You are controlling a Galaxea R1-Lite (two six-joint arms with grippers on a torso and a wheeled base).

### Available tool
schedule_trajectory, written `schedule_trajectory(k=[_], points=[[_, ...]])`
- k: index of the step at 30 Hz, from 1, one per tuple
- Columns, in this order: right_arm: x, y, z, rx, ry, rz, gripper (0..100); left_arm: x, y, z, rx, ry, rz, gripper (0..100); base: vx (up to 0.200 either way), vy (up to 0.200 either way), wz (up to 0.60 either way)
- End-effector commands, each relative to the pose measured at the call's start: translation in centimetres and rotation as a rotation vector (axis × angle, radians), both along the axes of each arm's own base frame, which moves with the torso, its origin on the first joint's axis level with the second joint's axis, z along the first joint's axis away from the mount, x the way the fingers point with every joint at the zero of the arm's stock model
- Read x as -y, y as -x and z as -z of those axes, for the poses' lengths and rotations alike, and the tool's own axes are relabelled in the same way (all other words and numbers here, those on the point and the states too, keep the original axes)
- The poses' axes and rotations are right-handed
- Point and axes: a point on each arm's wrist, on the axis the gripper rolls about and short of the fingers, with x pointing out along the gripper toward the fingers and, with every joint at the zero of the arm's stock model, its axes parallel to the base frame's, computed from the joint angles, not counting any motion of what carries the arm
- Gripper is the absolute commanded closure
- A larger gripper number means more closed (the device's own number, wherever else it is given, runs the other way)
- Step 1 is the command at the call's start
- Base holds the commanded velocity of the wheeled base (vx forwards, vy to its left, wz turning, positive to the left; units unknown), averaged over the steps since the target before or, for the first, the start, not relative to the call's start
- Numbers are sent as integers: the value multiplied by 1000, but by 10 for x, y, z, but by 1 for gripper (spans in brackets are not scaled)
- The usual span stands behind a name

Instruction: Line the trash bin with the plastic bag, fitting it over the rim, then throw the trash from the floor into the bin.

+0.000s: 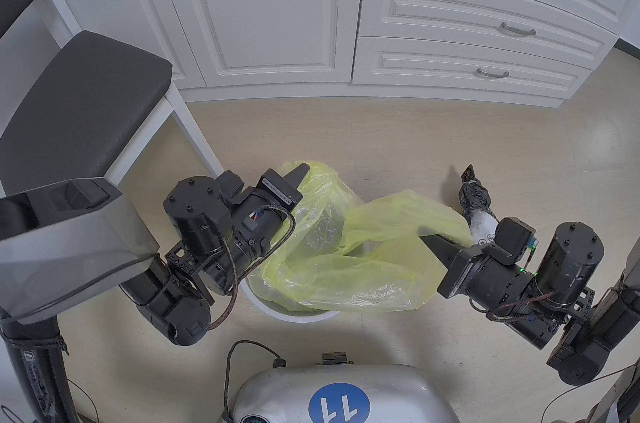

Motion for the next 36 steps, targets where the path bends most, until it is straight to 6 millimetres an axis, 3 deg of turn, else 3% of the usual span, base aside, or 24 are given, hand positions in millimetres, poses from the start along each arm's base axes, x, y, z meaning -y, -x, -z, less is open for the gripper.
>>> schedule_trajectory(k=[1,9,13,20,25,28,31,33,36], points=[[1,-1,-1,7,-13,3,100,4,-5,4,-2,3,-10,100,0,0,0],[-11,-17,23,-76,-7,11,100,3,-6,1,6,10,-16,100,0,0,0],[-11,-27,23,-79,-36,46,100,1,-7,2,6,10,-19,100,0,0,0],[-11,-26,23,-86,-45,48,100,2,-3,2,0,4,-11,100,0,0,0],[-22,-39,50,-121,34,70,100,-3,6,13,-20,-71,39,100,0,0,0],[-29,-44,55,-110,49,128,100,-19,24,15,33,-228,162,100,0,0,0],[-29,-45,55,-109,50,135,100,-24,28,15,42,-250,181,100,0,0,0],[-31,-46,54,-102,47,144,100,-44,46,3,84,-300,256,100,0,0,0],[-34,-50,53,-97,72,168,100,-63,51,4,119,-369,292,100,0,0,0]])
